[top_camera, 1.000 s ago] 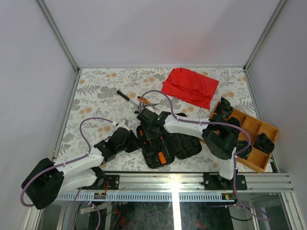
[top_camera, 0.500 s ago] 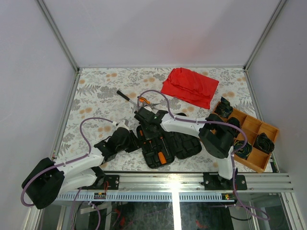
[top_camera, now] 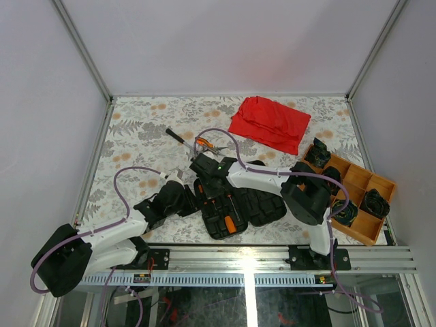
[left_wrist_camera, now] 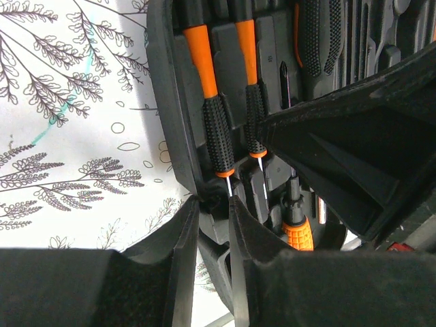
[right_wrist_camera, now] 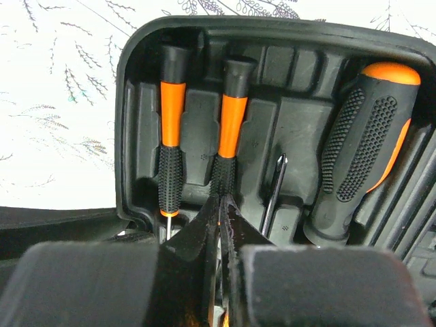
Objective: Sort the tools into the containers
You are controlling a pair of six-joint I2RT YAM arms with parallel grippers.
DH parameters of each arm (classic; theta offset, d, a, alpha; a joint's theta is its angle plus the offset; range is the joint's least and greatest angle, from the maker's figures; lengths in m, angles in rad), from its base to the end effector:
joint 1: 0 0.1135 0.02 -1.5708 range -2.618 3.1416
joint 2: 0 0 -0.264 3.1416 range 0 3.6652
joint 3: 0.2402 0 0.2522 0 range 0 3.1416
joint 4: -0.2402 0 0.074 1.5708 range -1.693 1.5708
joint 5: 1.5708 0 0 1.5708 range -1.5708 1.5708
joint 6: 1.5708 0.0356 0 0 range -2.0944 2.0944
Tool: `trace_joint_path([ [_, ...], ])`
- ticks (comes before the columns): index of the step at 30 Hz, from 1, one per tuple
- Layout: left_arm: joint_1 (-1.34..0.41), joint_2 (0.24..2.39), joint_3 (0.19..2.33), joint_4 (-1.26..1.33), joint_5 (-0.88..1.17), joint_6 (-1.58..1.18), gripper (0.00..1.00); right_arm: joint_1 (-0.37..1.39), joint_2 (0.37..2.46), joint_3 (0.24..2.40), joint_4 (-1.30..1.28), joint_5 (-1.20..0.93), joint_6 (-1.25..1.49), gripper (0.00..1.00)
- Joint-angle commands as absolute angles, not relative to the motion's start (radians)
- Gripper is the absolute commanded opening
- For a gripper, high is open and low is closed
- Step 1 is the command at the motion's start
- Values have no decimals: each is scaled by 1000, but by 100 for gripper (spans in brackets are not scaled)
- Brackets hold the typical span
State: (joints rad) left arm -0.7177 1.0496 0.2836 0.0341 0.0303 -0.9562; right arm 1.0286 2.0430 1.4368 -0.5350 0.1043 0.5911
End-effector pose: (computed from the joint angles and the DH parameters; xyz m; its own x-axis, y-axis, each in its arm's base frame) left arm 0.1411 -0.1246 0.1426 -0.8412 -0.3496 -0.4124 -0.0225 0.7847 -0.6195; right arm 0.2205 0.3588 0.1589 -0.8518 -0.3399 -0.3986 -0.4274 0.8910 0.1535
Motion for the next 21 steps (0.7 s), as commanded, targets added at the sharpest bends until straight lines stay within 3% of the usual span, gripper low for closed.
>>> trace_joint_path([
  [1,-728,1044,263,83,24,-963,12,1112,2173,1260,-390,15,612,8],
  [7,-726,952,290,-41,-50,-949,13,1093,1843,1352,-400,113,494,27],
  [11,-724,905,320,-115,-85,-936,14,1088,1660,1340,-365,229,423,32],
  [16,-720,881,364,-188,-121,-915,35,1069,1442,1145,-236,374,399,36],
  [21,-711,890,436,-263,-156,-880,45,1050,1255,944,-174,518,424,49],
])
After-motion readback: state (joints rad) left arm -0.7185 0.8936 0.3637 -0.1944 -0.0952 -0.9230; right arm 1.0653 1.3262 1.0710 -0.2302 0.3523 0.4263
